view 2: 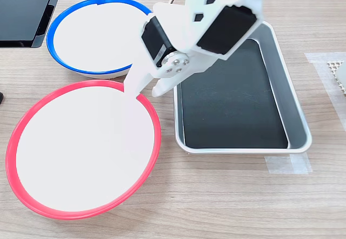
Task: Lift the stacked dish and set it down on the table.
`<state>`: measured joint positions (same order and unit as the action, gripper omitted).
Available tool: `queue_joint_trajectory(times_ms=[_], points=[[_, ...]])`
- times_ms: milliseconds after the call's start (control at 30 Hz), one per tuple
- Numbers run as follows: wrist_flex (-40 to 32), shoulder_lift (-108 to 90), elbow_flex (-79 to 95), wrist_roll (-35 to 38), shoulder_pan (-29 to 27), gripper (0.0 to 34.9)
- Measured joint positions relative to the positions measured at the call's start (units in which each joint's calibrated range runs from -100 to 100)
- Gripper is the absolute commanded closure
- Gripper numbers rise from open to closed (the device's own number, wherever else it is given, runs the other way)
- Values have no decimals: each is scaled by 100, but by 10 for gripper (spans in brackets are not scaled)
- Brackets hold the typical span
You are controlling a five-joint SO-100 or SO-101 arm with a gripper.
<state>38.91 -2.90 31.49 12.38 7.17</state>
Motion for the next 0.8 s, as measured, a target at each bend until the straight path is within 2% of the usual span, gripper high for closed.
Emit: queue_joint_trajectory(times_ms=[67,133,167,333,367,433,600,667,800], points=[[237,-341,100,54,-27,228],[563,-793,272,83,-204,261],[644,-963,345,78,-212,348],[873,-2489,1225,-98,-460,348],[701,-2975,1624,-225,-513,348],[-122,-4552,3049,-640,-805,348],[-595,-6479,4746,-943,-912,348],[-90,-7852,5717,-1026,-912,348],[546,-8832,6189,-1089,-956,348]])
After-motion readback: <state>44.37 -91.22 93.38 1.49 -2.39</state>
